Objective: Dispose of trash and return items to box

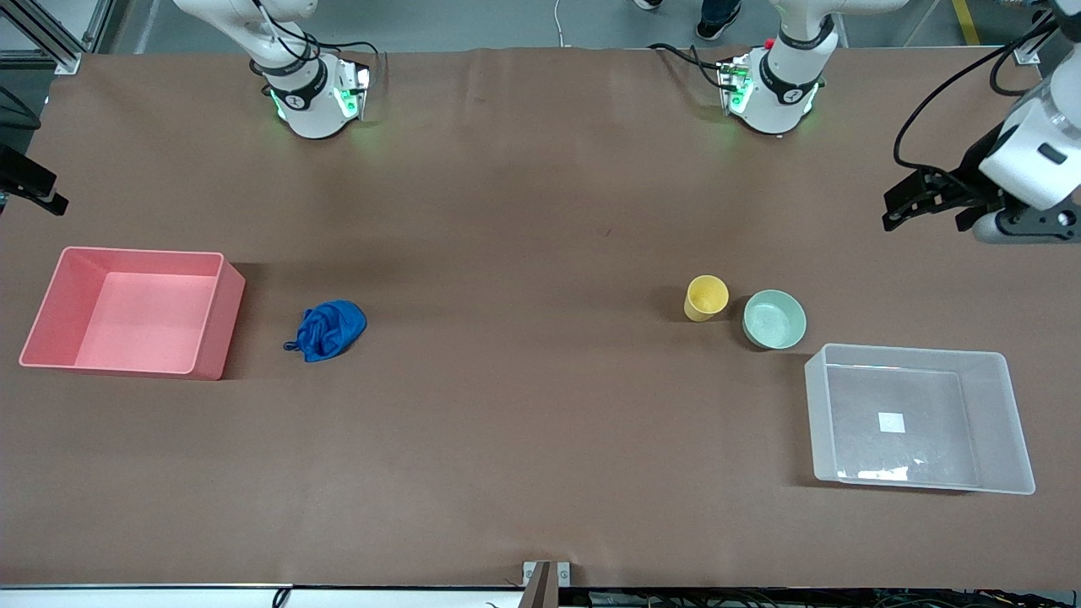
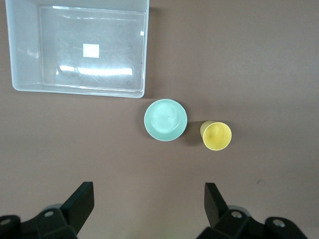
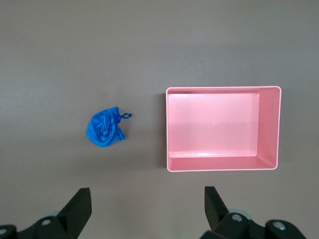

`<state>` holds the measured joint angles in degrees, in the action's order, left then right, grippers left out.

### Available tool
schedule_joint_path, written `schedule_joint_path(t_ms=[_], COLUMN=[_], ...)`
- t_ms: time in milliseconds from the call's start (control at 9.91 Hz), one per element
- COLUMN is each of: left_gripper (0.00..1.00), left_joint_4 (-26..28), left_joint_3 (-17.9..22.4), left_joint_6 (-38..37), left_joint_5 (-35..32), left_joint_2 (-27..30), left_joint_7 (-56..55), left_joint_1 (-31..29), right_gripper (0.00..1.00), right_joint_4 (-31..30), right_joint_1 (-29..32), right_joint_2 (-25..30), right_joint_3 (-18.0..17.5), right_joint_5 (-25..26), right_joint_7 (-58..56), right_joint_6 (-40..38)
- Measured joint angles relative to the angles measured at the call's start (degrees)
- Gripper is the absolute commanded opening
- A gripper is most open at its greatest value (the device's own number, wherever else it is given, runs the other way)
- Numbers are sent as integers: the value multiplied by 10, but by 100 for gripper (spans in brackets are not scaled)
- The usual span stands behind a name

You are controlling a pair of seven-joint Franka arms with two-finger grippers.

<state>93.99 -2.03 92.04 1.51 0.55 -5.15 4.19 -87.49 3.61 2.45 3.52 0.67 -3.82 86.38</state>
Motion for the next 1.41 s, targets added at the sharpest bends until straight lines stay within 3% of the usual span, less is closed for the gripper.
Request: schedule_joint_path(t_ms=[202, 505, 908, 1110, 1211, 1312, 1413], left_gripper=[97, 97, 94, 93, 88, 66, 12], left_joint_4=[38, 174, 293, 350, 375, 389, 393], left_joint_3=[1, 2, 1, 0, 0, 0, 0], left_joint_6=[58, 245, 466, 585, 625, 643, 647], left_joint_5=[0, 0, 0, 0, 0, 0, 0], left_joint_2=[-23, -49, -132, -173, -187, -199, -207], left_joint_7=[9, 12, 13, 14, 14, 14, 14], left_joint_1=[-1, -2, 2, 4, 4, 4, 3], right_gripper=[100, 100, 100, 100, 100, 95, 78], right_joint_4=[-6, -52, -199, -274, -302, -325, -344], right_joint_1=[-5, -29, -49, -83, -107, -125, -136], right_joint_2=[-3, -55, -133, -162, -183, -207, -226], right_joint_3=[-1, -1, -2, -3, -4, -5, -5], right_joint_5=[0, 0, 0, 0, 0, 0, 0], right_joint_7=[0, 1, 2, 46, 71, 86, 90], right_joint_6=[-1, 68, 261, 375, 437, 496, 537])
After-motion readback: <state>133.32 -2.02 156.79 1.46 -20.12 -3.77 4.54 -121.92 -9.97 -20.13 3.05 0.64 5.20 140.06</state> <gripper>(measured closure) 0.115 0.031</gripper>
